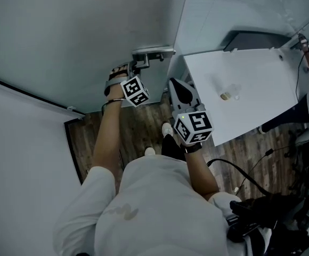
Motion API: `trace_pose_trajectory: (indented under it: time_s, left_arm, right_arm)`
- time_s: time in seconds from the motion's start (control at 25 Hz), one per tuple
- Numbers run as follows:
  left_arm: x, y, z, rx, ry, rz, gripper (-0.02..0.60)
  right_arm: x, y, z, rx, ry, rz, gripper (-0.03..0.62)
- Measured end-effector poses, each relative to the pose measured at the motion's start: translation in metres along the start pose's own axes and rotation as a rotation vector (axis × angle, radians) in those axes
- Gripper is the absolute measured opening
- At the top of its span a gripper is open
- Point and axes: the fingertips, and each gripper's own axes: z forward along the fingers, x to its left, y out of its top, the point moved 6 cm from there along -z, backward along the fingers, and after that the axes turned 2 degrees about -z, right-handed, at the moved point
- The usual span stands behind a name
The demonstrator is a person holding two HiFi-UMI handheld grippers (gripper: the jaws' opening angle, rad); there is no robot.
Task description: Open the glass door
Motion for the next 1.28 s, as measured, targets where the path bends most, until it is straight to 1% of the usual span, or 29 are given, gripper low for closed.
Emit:
trace_pose_trajectory:
  time_s: [0.08, 0.32, 0.56, 0.72, 0.8, 0.92, 1.08, 1.28]
  left_arm:
    - [-0.008, -0.002, -0.004, -0.006, -0.001, 0.013, 0.118]
    - [-0.021, -0.002, -0.026, -0.041, 0.004, 0.018, 0.118]
    - [-0.038, -0.002, -0.05, -0.091, -0.009, -0.04, 0.118]
    - [-0.047, 0.0, -0.064, -0.101, -0.009, -0.03, 0.118]
    - [-0.055, -0.002, -0.074, -0.102, -0.022, -0.022, 0.118]
    - [-0.068, -0.009, -0.089, -0.092, -0.03, -0.016, 0.118]
    - [-0.074, -0.008, -0.1, -0.039, 0.024, -0.001, 0.124]
    - [-0.094, -0.009, -0.119, 0.041, 0.081, 0.027, 0.124]
  right_arm:
    - [0.004, -0.002, -0.011, -0.003, -0.024, 0.0, 0.0]
    - [0.018, -0.006, -0.042, -0.011, -0.07, -0.005, 0.0]
    - [0.04, -0.017, -0.061, -0.002, -0.061, -0.005, 0.0]
    - [0.05, -0.02, -0.069, -0.003, -0.049, -0.005, 0.0]
    - [0.058, -0.021, -0.076, -0.003, -0.046, -0.006, 0.0]
    - [0.069, -0.024, -0.089, 0.001, -0.04, -0.018, 0.0]
    - [0.065, -0.022, -0.1, -0.002, -0.017, -0.039, 0.0]
    - [0.06, 0.003, -0.122, -0.05, 0.026, -0.065, 0.0]
